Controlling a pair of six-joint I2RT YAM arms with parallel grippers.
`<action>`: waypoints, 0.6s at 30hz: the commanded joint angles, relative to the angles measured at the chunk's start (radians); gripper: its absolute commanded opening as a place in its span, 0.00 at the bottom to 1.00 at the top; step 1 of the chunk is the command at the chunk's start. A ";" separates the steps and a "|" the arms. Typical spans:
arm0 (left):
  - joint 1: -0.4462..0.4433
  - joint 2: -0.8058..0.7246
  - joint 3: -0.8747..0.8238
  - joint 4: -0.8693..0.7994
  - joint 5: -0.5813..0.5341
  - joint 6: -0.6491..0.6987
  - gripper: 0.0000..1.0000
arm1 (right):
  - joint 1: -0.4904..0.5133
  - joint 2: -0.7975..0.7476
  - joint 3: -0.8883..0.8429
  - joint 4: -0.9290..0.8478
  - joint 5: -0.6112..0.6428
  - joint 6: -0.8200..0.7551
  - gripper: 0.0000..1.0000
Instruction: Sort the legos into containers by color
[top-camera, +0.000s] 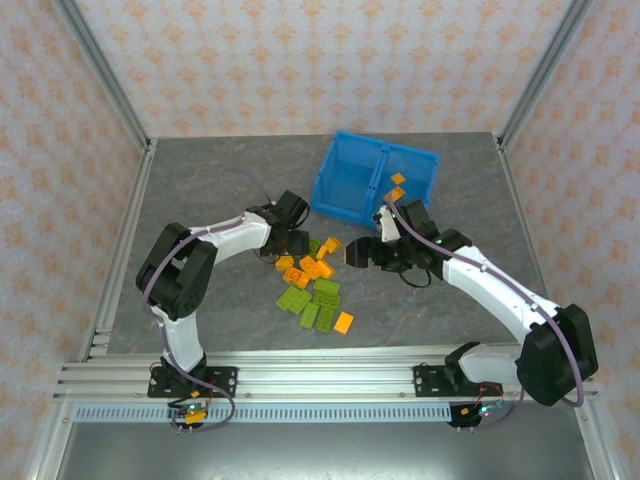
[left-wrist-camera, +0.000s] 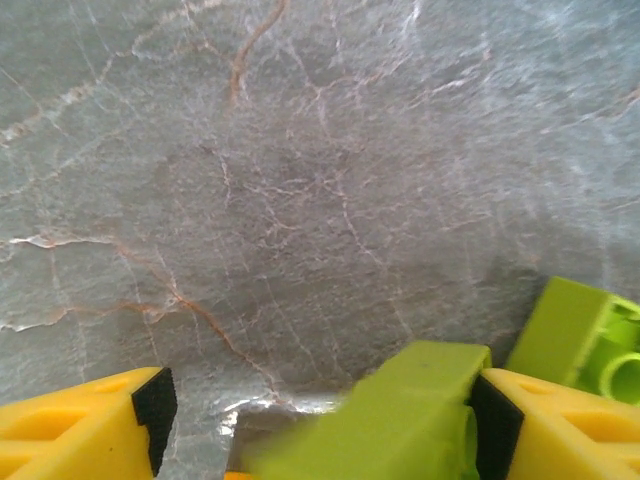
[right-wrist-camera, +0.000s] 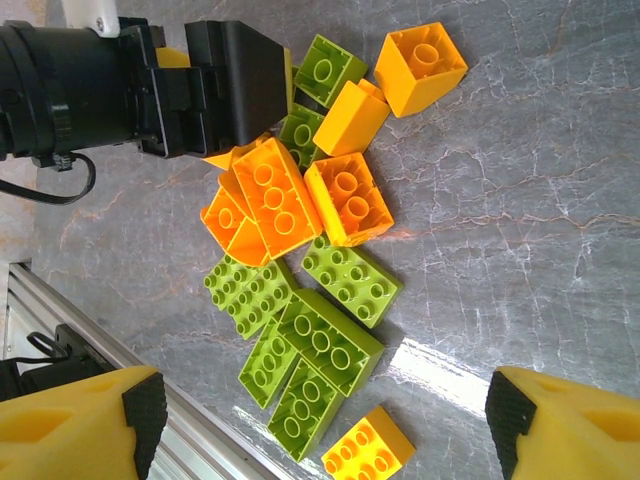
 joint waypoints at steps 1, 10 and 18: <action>0.020 0.028 -0.003 0.012 0.006 0.007 0.73 | 0.003 -0.009 0.011 -0.017 0.031 0.013 0.85; 0.020 0.010 -0.018 0.020 -0.008 0.011 0.40 | 0.003 -0.022 0.002 -0.023 0.068 0.022 0.84; 0.020 -0.086 -0.011 -0.002 -0.071 0.047 0.21 | 0.003 -0.051 -0.001 -0.022 0.075 0.029 0.85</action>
